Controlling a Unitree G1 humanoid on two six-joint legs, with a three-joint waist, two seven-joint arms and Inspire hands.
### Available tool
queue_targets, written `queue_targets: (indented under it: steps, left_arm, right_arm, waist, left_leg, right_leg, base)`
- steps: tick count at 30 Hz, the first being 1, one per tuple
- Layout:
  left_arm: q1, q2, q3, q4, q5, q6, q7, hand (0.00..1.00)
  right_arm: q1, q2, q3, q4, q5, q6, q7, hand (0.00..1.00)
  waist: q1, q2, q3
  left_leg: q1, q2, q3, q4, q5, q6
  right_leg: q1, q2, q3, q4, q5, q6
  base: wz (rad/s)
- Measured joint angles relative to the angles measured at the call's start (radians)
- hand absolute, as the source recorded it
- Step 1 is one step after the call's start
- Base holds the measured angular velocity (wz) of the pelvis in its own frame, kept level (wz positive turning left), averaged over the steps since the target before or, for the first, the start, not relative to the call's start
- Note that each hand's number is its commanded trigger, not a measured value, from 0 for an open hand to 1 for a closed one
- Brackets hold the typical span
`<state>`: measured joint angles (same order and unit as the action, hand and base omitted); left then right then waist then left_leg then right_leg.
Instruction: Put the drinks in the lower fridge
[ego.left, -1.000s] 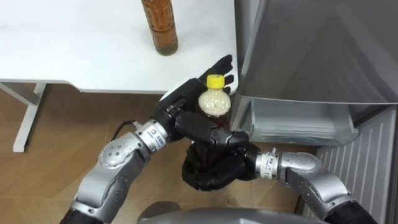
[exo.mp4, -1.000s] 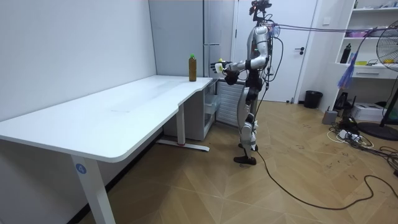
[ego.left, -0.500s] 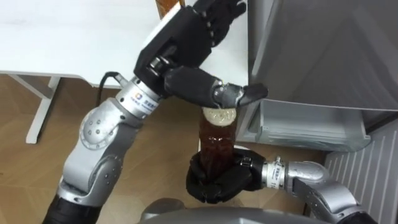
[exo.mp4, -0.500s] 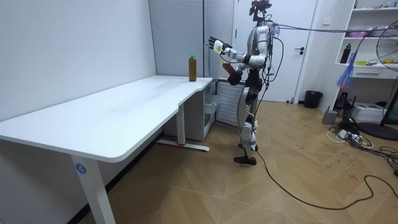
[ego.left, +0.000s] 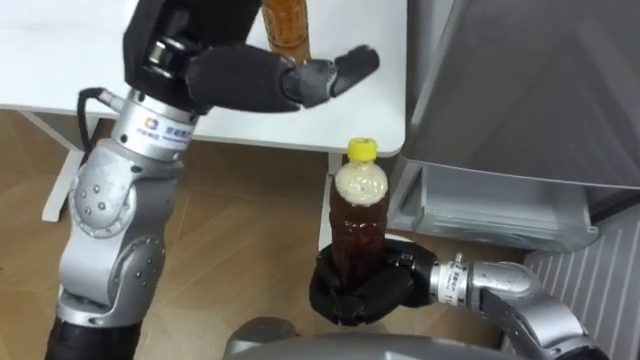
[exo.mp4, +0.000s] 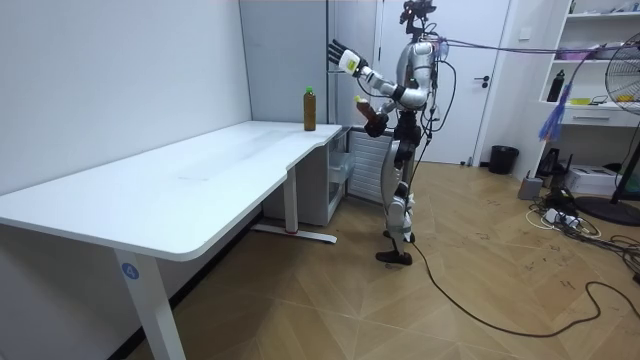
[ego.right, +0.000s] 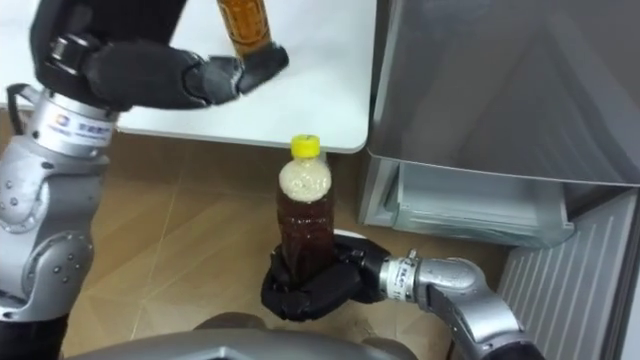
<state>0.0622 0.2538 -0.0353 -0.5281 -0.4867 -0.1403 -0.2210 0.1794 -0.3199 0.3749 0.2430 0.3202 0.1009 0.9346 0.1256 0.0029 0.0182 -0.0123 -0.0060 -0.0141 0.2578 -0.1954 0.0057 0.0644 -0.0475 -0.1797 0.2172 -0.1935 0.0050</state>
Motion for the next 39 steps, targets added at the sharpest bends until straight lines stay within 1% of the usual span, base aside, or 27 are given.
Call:
queue_targets:
  steps: [2,4,5,6,7,8,9,10,11,12,13,15,17,19,20,23,24,25,26,28,29,30,31,32,34,36,39]
  left_arm:
    - [0.0,-0.003,0.046,-0.011,-0.002,-0.013,0.026,0.0]
    - [0.002,-0.016,0.115,-0.025,0.014,-0.038,0.065,0.0]
    - [0.002,-0.019,0.133,-0.024,0.028,-0.048,0.078,0.0]
    - [0.003,-0.02,0.163,-0.022,0.067,-0.061,0.106,0.0]
    - [0.003,-0.021,0.194,-0.021,0.106,-0.066,0.129,0.0]
    - [0.004,-0.021,0.211,-0.02,0.116,-0.067,0.137,0.0]
    - [0.011,-0.021,0.25,-0.018,0.136,-0.073,0.156,0.0]
    - [0.018,-0.019,0.284,0.004,0.138,-0.093,0.183,0.0]
    - [0.023,-0.019,0.297,0.018,0.141,-0.101,0.198,0.0]
    - [0.042,-0.019,0.325,0.041,0.148,-0.11,0.235,0.0]
    - [0.068,-0.02,0.352,0.059,0.148,-0.11,0.269,0.0]
    - [0.089,-0.02,0.378,0.105,0.146,-0.11,0.307,0.0]
    - [0.095,-0.02,0.389,0.166,0.139,-0.11,0.341,0.0]
    - [0.095,-0.02,0.391,0.27,0.141,-0.109,0.378,0.0]
    - [0.096,-0.02,0.392,0.301,0.142,-0.109,0.387,0.0]
    - [0.116,-0.031,0.382,0.443,0.14,-0.101,0.418,0.0]
    - [0.126,-0.031,0.364,0.515,0.126,-0.094,0.436,0.0]
    - [0.131,-0.031,0.343,0.582,0.123,-0.074,0.456,0.0]
    - [0.132,-0.031,0.332,0.618,0.122,-0.064,0.465,0.0]
    - [0.138,-0.032,0.288,0.742,0.121,-0.053,0.495,0.0]
    - [0.142,-0.033,0.277,0.772,0.12,-0.051,0.499,0.0]
    - [0.15,-0.034,0.252,0.841,0.114,-0.048,0.502,0.0]
    - [0.157,-0.038,0.228,0.9,0.083,-0.037,0.506,0.0]
    - [0.163,-0.04,0.217,0.924,0.071,-0.03,0.51,0.0]
    - [0.174,-0.04,0.176,1.018,-0.004,-0.013,0.515,0.0]
    - [0.175,-0.04,0.154,1.094,-0.03,-0.004,0.514,0.0]
    - [0.181,-0.04,0.117,1.222,-0.045,0.012,0.498,0.0]
  right_arm:
    - [0.012,0.002,-0.013,-0.002,-0.024,0.0,0.008,1.0]
    - [0.039,0.006,-0.047,-0.002,-0.06,0.0,0.025,1.0]
    - [0.045,0.01,-0.057,-0.002,-0.065,0.0,0.028,1.0]
    - [0.057,0.01,-0.076,-0.003,-0.081,0.0,0.033,1.0]
    - [0.066,0.01,-0.098,-0.003,-0.088,0.0,0.037,1.0]
    - [0.07,0.01,-0.109,-0.003,-0.091,0.0,0.038,1.0]
    - [0.077,0.01,-0.131,-0.003,-0.094,0.0,0.039,1.0]
    - [0.089,0.011,-0.152,-0.003,-0.095,-0.002,0.039,1.0]
    - [0.097,0.013,-0.16,-0.003,-0.095,-0.003,0.037,1.0]
    - [0.112,0.014,-0.168,-0.003,-0.095,-0.005,0.034,1.0]
    - [0.121,0.016,-0.17,-0.003,-0.095,-0.005,0.034,1.0]
    - [0.131,0.014,-0.17,-0.004,-0.098,-0.005,0.034,1.0]
    - [0.137,0.015,-0.167,-0.004,-0.098,-0.005,0.034,1.0]
    - [0.134,0.022,-0.168,-0.004,-0.099,-0.005,0.034,1.0]
    - [0.134,0.025,-0.169,-0.004,-0.099,-0.004,0.034,1.0]
    - [0.139,0.04,-0.168,-0.003,-0.1,0.003,0.034,1.0]
    - [0.138,0.041,-0.159,-0.004,-0.099,0.008,0.034,1.0]
    - [0.136,0.041,-0.151,-0.004,-0.099,0.012,0.032,1.0]
    - [0.134,0.042,-0.147,-0.004,-0.099,0.013,0.029,1.0]
    - [0.126,0.042,-0.133,-0.004,-0.096,0.025,0.011,1.0]
    - [0.123,0.042,-0.132,-0.004,-0.096,0.027,0.008,1.0]
    - [0.119,0.045,-0.132,-0.004,-0.096,0.032,0.003,1.0]
    - [0.116,0.045,-0.129,-0.004,-0.091,0.032,0.002,1.0]
    - [0.115,0.045,-0.125,-0.004,-0.089,0.032,0.001,1.0]
    - [0.113,0.046,-0.113,-0.004,-0.087,0.032,-0.006,1.0]
    - [0.113,0.045,-0.105,-0.004,-0.087,0.034,-0.008,1.0]
    - [0.111,0.047,-0.081,-0.004,-0.087,0.049,-0.037,1.0]
  waist:
    - [0.011,0.009,-0.0008]
    - [0.027,0.015,-0.0026]
    - [0.034,0.017,-0.0014]
    - [0.04,0.017,-0.0005]
    - [0.046,0.017,-0.0008]
    - [0.051,0.017,-0.0007]
    - [0.06,0.017,-0.0007]
    - [0.065,0.016,0.0]
    - [0.072,0.016,-0.0001]
    - [0.078,0.015,-0.0012]
    - [0.081,0.014,-0.0012]
    - [0.099,0.013,-0.0015]
    - [0.106,0.011,-0.0021]
    - [0.112,0.01,-0.0027]
    - [0.114,0.01,-0.0027]
    - [0.123,0.004,-0.0064]
    - [0.124,0.002,-0.0076]
    - [0.126,-0.002,-0.0098]
    - [0.127,-0.005,-0.0111]
    - [0.129,-0.006,-0.0121]
    - [0.129,-0.007,-0.012]
    - [0.128,-0.008,-0.0122]
    - [0.128,-0.008,-0.0119]
    - [0.126,-0.008,-0.0115]
    - [0.126,-0.009,-0.0101]
    - [0.126,-0.011,-0.0106]
    - [0.126,-0.018,-0.0096]
  left_leg:
    - [0.009,0.0,0.001,-0.014,0.0,0.0]
    - [0.027,0.0,0.007,-0.031,0.005,-0.001]
    - [0.031,0.0,0.007,-0.033,0.007,-0.002]
    - [0.04,-0.001,0.005,-0.036,0.007,-0.002]
    - [0.042,-0.001,0.002,-0.036,0.008,-0.002]
    - [0.042,-0.001,0.003,-0.036,0.008,-0.002]
    - [0.044,-0.001,0.004,-0.036,0.008,-0.002]
    - [0.052,-0.001,0.005,-0.036,0.008,-0.002]
    - [0.056,-0.002,0.005,-0.036,0.009,-0.002]
    - [0.061,-0.002,0.005,-0.038,0.009,-0.002]
    - [0.062,-0.002,0.005,-0.04,0.008,-0.003]
    - [0.067,-0.001,0.006,-0.049,0.009,-0.003]
    - [0.073,-0.001,0.007,-0.055,0.01,-0.003]
    - [0.071,-0.002,0.006,-0.055,0.01,-0.003]
    - [0.07,-0.002,0.006,-0.056,0.01,-0.003]
    - [0.069,-0.001,0.007,-0.059,0.01,-0.003]
    - [0.072,-0.002,0.007,-0.058,0.01,-0.003]
    - [0.071,-0.002,0.007,-0.058,0.01,-0.003]
    - [0.07,-0.001,0.008,-0.058,0.01,-0.003]
    - [0.06,-0.001,0.001,-0.054,0.009,-0.003]
    - [0.059,-0.001,0.0,-0.055,0.009,-0.003]
    - [0.063,-0.001,0.002,-0.056,0.009,-0.003]
    - [0.069,0.0,0.007,-0.06,0.009,-0.003]
    - [0.072,0.0,0.007,-0.06,0.009,-0.003]
    - [0.069,0.001,0.009,-0.068,0.009,-0.004]
    - [0.062,0.0,0.009,-0.068,0.009,-0.004]
    - [0.062,-0.001,0.013,-0.068,0.011,-0.004]
  right_leg:
    - [0.006,0.0,0.001,0.001,0.0,0.0]
    - [0.012,-0.001,0.002,0.0,0.0,0.0]
    - [0.017,-0.001,0.002,-0.001,0.0,0.0]
    - [0.027,-0.001,-0.001,-0.009,0.0,0.0]
    - [0.035,0.0,-0.005,-0.015,0.0,0.0]
    - [0.038,0.0,-0.007,-0.015,0.0,0.0]
    - [0.04,0.0,-0.006,-0.018,0.0,0.0]
    - [0.043,0.0,-0.006,-0.021,0.0,0.0]
    - [0.046,0.0,-0.006,-0.023,0.0,0.0]
    - [0.049,0.001,-0.006,-0.032,0.0,0.0]
    - [0.049,0.002,-0.003,-0.034,0.0,0.0]
    - [0.047,0.003,0.002,-0.033,0.0,0.0]
    - [0.05,0.003,0.003,-0.034,0.0,0.0]
    - [0.05,0.003,0.002,-0.036,0.0,0.0]
    - [0.049,0.003,0.002,-0.036,0.0,0.0]
    - [0.049,0.002,0.001,-0.036,0.0,0.0]
    - [0.053,0.002,0.001,-0.037,0.0,0.0]
    - [0.052,0.002,0.0,-0.037,0.0,0.0]
    - [0.051,0.002,-0.001,-0.037,0.0,0.0]
    - [0.049,0.002,-0.009,-0.036,0.0,0.0]
    - [0.049,0.002,-0.01,-0.036,0.0,0.0]
    - [0.049,0.002,-0.009,-0.035,0.0,0.0]
    - [0.05,0.002,-0.006,-0.034,0.0,0.0]
    - [0.05,0.003,-0.005,-0.033,0.0,0.0]
    - [0.047,0.004,0.0,-0.033,0.0,0.0]
    - [0.039,0.003,0.003,-0.033,0.0,0.0]
    - [0.046,0.002,0.002,-0.036,0.0,0.0]
  base:
    - [-0.02]
    - [-0.06]
    - [0.0]
    - [0.06]
    - [0.07]
    - [0.04]
    - [0.0]
    - [0.0]
    - [0.0]
    - [0.0]
    - [0.0]
    - [-0.06]
    - [-0.03]
    - [0.0]
    - [0.0]
    - [-0.01]
    - [0.0]
    - [0.0]
    - [0.0]
    - [0.05]
    - [0.04]
    - [0.0]
    - [-0.06]
    - [-0.07]
    - [-0.04]
    - [-0.02]
    - [0.0]
